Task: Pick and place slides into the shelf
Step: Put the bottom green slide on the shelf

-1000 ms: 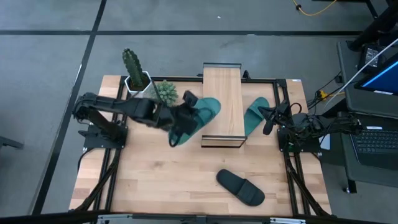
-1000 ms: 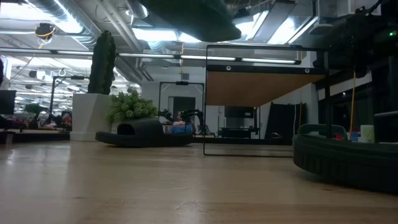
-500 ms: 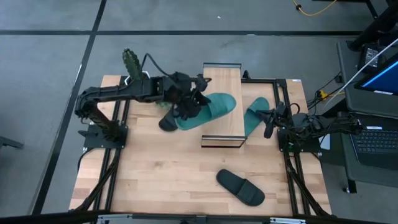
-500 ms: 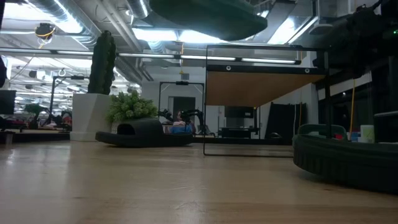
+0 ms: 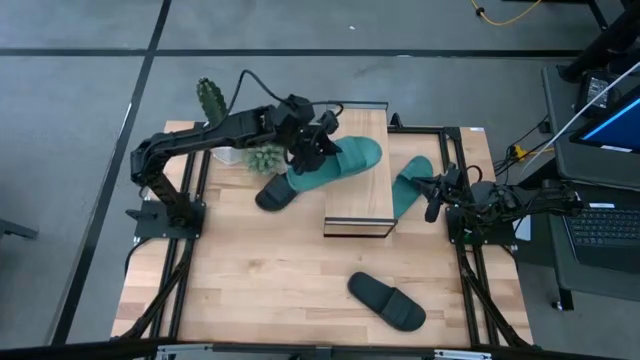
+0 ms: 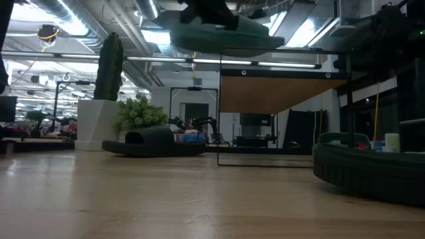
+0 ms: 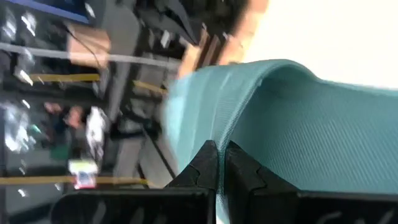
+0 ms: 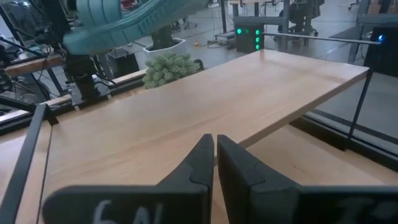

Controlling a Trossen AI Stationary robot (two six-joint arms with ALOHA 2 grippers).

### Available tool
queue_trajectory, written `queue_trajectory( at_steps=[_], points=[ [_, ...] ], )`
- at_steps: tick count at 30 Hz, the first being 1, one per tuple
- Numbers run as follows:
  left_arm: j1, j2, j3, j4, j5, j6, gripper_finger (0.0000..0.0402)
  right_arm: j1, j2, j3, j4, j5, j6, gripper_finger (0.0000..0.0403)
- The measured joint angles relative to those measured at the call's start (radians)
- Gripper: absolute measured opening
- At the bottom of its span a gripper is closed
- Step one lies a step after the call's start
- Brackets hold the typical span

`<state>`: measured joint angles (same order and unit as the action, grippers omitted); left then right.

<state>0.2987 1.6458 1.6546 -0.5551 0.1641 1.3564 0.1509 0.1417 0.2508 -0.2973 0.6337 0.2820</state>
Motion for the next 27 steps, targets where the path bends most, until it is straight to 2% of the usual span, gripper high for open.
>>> queue_trajectory(
  at_steps=[3,9,17,20,27],
  points=[
    [0.033,0.005,-0.001,-0.008,0.088,0.027,0.0002,0.0,0.0,0.0,0.003,0.001,-0.027,0.0023],
    [0.082,0.027,-0.002,0.012,0.166,0.042,0.0002,0.0,0.0,0.0,0.012,0.0,-0.03,0.0023],
    [0.111,0.092,-0.002,0.052,0.173,0.093,0.0002,0.0,0.0,0.0,0.012,-0.005,-0.024,0.0023],
    [0.121,0.115,0.001,0.115,0.178,0.106,0.0002,0.0,-0.001,-0.001,0.01,-0.02,-0.023,0.0023],
    [0.165,0.146,0.0,0.169,0.258,0.116,0.0002,0.0,0.004,-0.001,0.007,-0.087,0.001,0.0023]
  ],
)
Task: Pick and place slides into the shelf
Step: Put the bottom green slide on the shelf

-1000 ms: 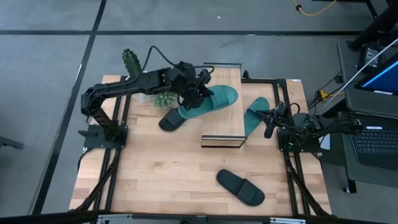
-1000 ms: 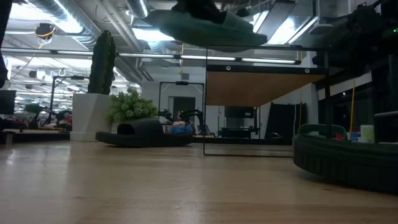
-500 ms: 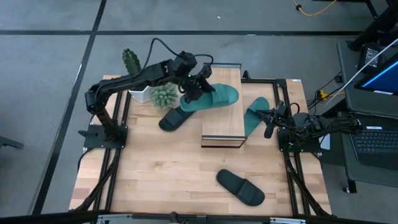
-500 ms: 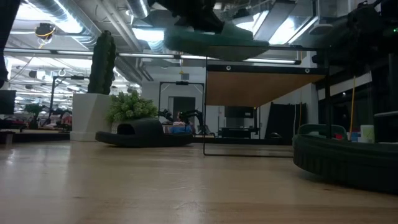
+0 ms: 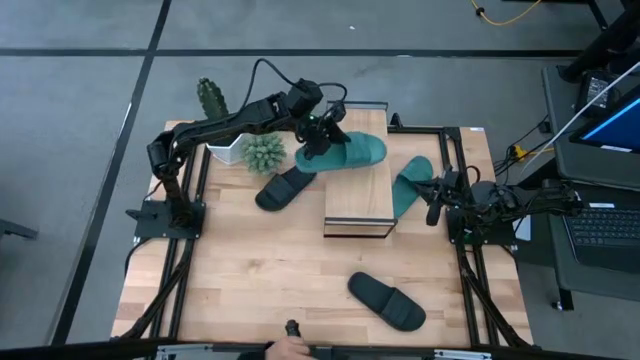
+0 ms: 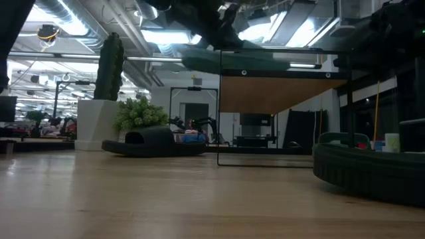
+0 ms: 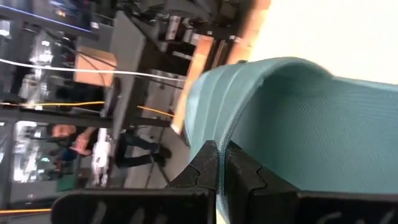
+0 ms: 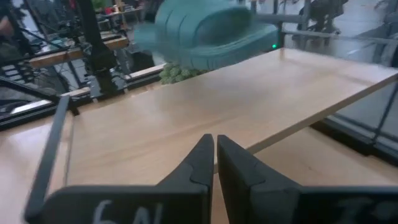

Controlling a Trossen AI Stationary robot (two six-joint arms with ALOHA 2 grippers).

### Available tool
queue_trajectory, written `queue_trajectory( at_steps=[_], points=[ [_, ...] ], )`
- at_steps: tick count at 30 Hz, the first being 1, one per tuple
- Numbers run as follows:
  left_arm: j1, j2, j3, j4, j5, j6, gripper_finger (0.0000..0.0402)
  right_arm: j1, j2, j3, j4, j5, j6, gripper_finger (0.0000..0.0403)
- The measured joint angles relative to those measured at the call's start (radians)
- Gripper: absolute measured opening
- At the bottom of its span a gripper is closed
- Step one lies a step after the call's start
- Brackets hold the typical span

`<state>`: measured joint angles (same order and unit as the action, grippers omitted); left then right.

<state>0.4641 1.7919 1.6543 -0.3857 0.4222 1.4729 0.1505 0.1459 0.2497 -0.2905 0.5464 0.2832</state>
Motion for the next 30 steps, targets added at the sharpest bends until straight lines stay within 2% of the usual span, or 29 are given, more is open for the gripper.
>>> queue_trajectory(
  at_steps=[4,11,20,25,30],
  points=[
    [0.037,0.002,0.0,0.015,0.052,0.0,0.0002,0.0,0.002,0.0,-0.004,-0.005,-0.005,0.0023],
    [0.093,0.002,0.0,0.046,0.13,0.002,0.0002,0.0,0.003,0.0,0.021,0.001,-0.116,0.0023],
    [0.113,0.002,0.0,0.077,0.131,-0.012,0.0002,0.0,0.002,0.0,0.122,0.003,-0.289,0.0023],
    [0.112,0.002,0.0,0.16,0.175,-0.07,0.0002,0.0,0.002,0.0,0.136,0.003,-0.318,0.0023],
    [0.105,0.002,0.0,0.218,0.176,-0.091,0.0002,0.0,0.002,0.0,0.139,0.003,-0.318,0.0023]
  ],
)
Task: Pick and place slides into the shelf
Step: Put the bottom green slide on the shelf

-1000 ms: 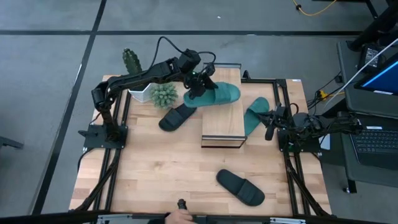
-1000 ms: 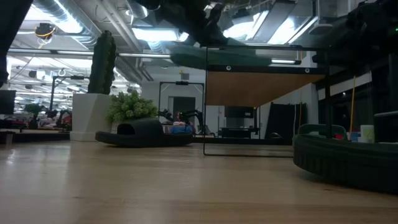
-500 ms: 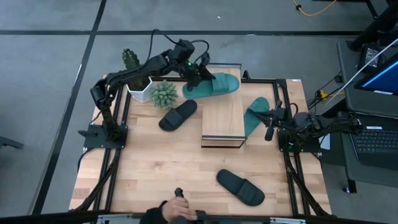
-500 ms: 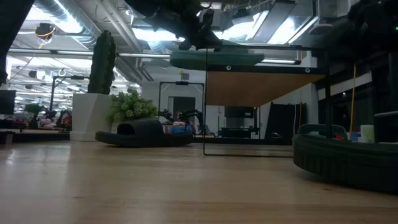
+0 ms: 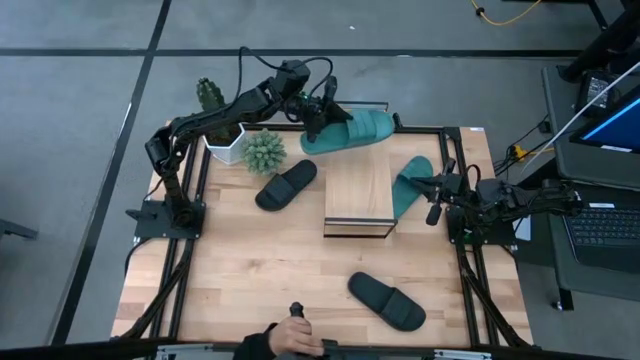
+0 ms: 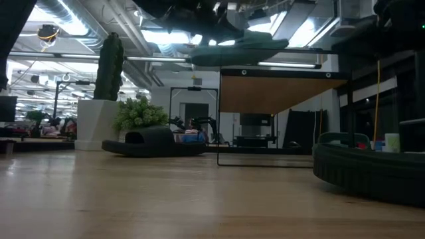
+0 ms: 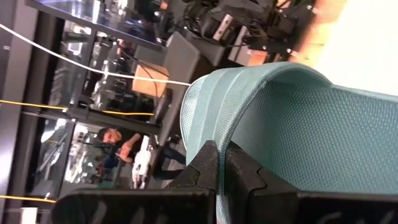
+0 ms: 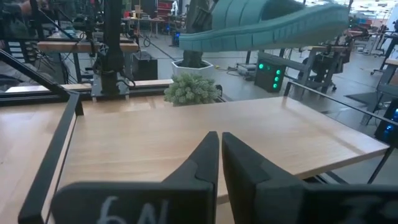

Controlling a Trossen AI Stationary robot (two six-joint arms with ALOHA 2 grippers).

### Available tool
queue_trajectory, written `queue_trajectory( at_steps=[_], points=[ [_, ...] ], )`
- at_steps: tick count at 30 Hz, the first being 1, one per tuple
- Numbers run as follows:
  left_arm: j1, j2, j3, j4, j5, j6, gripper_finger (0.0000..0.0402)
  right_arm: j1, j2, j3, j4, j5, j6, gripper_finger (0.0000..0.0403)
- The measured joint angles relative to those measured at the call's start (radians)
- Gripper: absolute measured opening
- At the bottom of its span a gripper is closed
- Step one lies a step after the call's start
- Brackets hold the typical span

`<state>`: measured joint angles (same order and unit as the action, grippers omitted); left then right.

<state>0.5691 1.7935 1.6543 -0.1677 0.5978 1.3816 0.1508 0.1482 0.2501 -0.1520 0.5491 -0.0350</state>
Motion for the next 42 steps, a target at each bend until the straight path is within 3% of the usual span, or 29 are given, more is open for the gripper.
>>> queue_trajectory(
  at_steps=[5,9,21,27,42],
  points=[
    [-0.005,0.022,0.06,-0.01,0.015,-0.045,0.0002,0.0,0.0,0.0,0.015,0.0,-0.001,0.0023],
    [-0.001,0.091,0.164,-0.045,0.075,-0.088,0.0002,0.0,0.0,0.0,0.015,0.0,-0.005,0.0023],
    [0.034,0.294,0.418,-0.145,0.111,-0.089,0.0002,0.0,0.0,0.0,0.004,0.0,-0.001,0.0023],
    [0.066,0.346,0.433,-0.173,0.227,-0.084,0.0002,0.0,0.0,0.0,-0.011,0.0,-0.001,0.0023],
    [0.086,0.385,0.434,-0.177,0.233,-0.012,0.0002,0.0,0.0,0.0,-0.011,0.0,-0.079,0.0023]
  ],
)
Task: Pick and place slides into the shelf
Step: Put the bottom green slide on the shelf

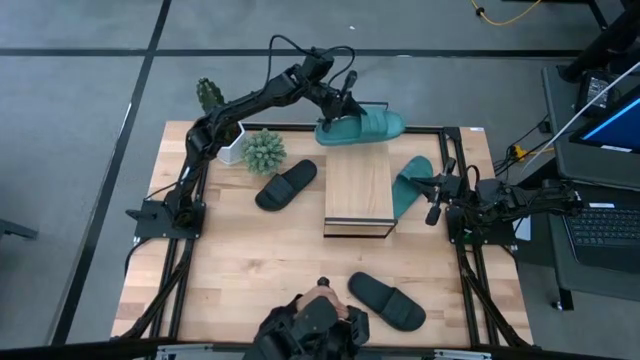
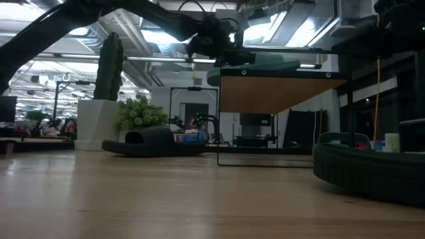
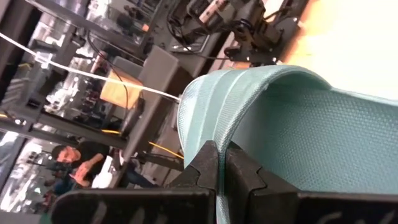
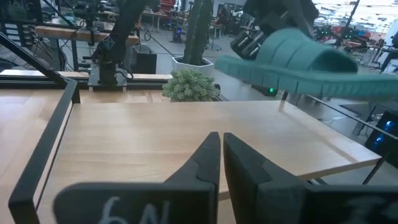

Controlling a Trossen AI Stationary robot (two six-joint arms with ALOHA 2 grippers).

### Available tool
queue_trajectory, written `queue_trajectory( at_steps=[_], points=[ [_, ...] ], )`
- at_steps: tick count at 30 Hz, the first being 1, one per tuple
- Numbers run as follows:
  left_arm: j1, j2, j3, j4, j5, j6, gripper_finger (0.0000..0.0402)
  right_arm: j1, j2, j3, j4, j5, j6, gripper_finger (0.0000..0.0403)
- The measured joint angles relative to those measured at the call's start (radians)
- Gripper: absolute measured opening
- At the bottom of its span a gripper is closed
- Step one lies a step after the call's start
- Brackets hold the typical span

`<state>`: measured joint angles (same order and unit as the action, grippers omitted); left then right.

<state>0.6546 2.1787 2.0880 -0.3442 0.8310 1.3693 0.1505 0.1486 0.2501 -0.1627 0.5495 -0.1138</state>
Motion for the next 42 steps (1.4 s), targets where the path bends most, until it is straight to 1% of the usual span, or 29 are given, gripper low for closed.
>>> queue_trajectory(
  at_steps=[9,13,17,24,37,42],
  points=[
    [0.014,0.034,0.001,0.03,0.0,-0.003,0.0002,0.0,0.0,0.0,0.0,0.0,0.003,0.0023],
    [0.018,0.06,0.001,0.056,0.021,-0.002,0.0002,0.0,0.0,0.0,0.0,0.0,0.003,0.0023],
    [0.018,0.079,0.001,0.081,0.003,0.002,0.0002,0.0,0.0,0.0,0.0,0.0,0.003,0.0023],
    [0.032,0.084,0.001,0.102,0.001,0.003,0.0002,0.0,0.0,0.0,0.001,0.0,0.003,0.0023],
    [0.05,0.084,0.001,0.08,-0.003,-0.006,0.0002,0.0,0.0,0.0,0.001,0.0,0.004,0.0023],
    [0.046,0.089,0.0,0.057,-0.031,-0.006,0.0008,0.0,0.0,0.0,0.001,0.0,0.004,0.0023]
  ],
)
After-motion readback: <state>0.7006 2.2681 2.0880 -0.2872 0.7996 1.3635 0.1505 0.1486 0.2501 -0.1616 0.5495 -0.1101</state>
